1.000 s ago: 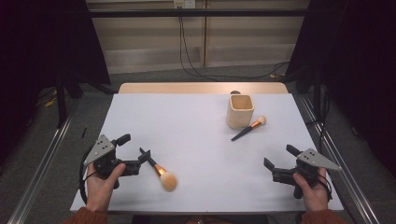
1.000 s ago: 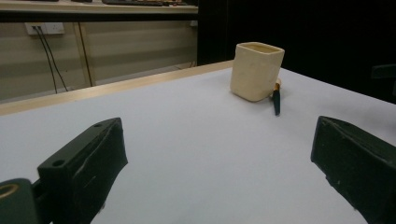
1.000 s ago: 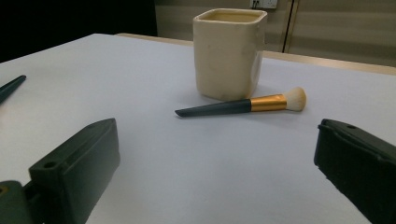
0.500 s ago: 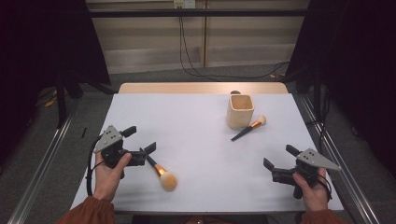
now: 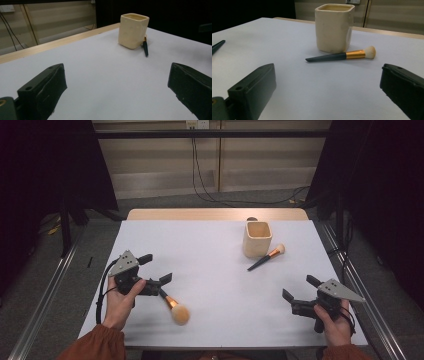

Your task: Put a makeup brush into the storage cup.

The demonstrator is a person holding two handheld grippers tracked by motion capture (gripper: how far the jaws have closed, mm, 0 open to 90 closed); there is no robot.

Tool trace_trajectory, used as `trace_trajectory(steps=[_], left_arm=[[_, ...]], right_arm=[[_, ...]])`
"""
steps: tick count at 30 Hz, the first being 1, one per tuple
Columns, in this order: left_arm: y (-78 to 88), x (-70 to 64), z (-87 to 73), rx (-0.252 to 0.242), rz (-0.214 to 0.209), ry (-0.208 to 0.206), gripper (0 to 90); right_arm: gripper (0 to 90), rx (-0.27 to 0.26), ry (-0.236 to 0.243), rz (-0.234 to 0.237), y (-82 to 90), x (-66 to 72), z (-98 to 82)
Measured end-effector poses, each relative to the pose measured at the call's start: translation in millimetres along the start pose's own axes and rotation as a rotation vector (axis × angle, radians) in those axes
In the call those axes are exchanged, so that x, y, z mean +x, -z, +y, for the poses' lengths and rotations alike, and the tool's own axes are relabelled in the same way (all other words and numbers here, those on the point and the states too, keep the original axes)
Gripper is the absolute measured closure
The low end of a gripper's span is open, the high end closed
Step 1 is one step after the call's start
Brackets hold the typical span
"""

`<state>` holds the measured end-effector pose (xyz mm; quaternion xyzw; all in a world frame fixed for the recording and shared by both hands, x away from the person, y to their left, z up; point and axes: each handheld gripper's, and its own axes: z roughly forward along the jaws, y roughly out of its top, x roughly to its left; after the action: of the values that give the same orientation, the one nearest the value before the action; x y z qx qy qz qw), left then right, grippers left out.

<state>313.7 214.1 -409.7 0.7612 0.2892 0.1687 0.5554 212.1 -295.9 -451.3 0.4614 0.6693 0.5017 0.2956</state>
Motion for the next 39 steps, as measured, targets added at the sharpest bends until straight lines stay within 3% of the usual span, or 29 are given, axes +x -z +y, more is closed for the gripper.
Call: trace_trajectory(steps=[11, 17, 21, 26, 27, 33, 39], left_arm=[[-6.5, 7.7, 8.8, 0.114, -0.058, -0.035, 2.0], [-8.3, 11.9, 9.4, 0.172, -0.047, -0.069, 2.0], [-8.6, 14.7, 13.0, 0.256, -0.077, -0.104, 3.2], [-11.1, 13.5, 17.6, 0.32, -0.107, -0.141, 3.8], [-12.4, 13.5, 18.6, 0.362, -0.113, -0.156, 3.8], [-16.2, 14.3, 19.7, 0.413, -0.143, -0.166, 3.9], [-19.6, 13.7, 22.6, 0.529, -0.191, -0.219, 4.4]], right_arm=[[0.2, 0.002, 0.004, 0.004, -0.6, 0.3, -0.1], [0.1, 0.004, 0.009, 0.006, -0.8, 0.3, -0.1], [0.2, 0.005, 0.008, 0.003, -1.1, 0.5, -0.1], [0.2, 0.008, 0.008, 0.001, -1.3, 0.6, -0.1], [0.1, 0.005, 0.01, 0.006, -1.1, 0.5, -0.1], [0.1, 0.006, 0.01, 0.008, -1.3, 0.5, 0.0], [0.1, 0.007, 0.011, 0.01, -1.2, 0.8, 0.0]])
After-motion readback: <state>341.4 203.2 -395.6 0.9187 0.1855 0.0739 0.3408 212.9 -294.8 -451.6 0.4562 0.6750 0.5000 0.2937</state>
